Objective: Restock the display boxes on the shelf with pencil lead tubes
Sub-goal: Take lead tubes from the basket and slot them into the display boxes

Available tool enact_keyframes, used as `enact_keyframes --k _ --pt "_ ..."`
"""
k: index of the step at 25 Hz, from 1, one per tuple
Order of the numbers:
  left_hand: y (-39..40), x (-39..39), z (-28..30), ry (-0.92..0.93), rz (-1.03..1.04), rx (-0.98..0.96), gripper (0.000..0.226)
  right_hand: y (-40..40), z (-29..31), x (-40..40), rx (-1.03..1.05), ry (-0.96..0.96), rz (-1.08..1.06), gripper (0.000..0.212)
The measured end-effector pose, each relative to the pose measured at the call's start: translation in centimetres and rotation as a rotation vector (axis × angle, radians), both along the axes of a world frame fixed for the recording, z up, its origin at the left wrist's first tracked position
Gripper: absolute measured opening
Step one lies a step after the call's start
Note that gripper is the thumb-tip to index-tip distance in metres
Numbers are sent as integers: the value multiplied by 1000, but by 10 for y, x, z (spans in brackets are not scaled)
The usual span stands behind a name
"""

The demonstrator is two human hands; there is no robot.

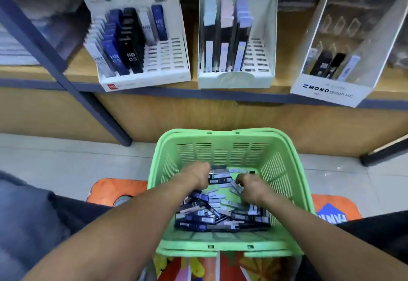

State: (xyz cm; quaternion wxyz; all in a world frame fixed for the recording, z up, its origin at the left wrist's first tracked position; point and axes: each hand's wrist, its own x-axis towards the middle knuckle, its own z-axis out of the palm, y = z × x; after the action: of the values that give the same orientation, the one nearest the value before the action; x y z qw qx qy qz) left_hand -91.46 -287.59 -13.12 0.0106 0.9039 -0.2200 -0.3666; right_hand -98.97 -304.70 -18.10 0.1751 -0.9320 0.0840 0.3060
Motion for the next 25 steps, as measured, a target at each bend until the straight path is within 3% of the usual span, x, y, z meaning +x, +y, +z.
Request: enact_keyframes --k 2,6,8,13,18,21,25 --pt "4 -8 -29 53 -8 46 37 -6 -16 -6 -16 59 19 34" --pt "17 -24 -76 102 -169 225 104 -13 -40 -22 -159 257 293 112" --pt "19 -34 -93 100 -277 313 114 -14 -49 -30 -243 290 442 124" --pt "21 -53 -116 -29 -366 352 118 -10 -67 -30 -364 190 604 123" --pt "19 -45 -119 -43 -333 331 111 -9 -74 -23 -299 136 488 123" --pt "20 -32 -119 35 -202 255 108 -10 -78 -15 -188 61 303 109" --pt "16 -27 -125 83 111 63 104 -2 -86 -8 -101 -18 113 106"
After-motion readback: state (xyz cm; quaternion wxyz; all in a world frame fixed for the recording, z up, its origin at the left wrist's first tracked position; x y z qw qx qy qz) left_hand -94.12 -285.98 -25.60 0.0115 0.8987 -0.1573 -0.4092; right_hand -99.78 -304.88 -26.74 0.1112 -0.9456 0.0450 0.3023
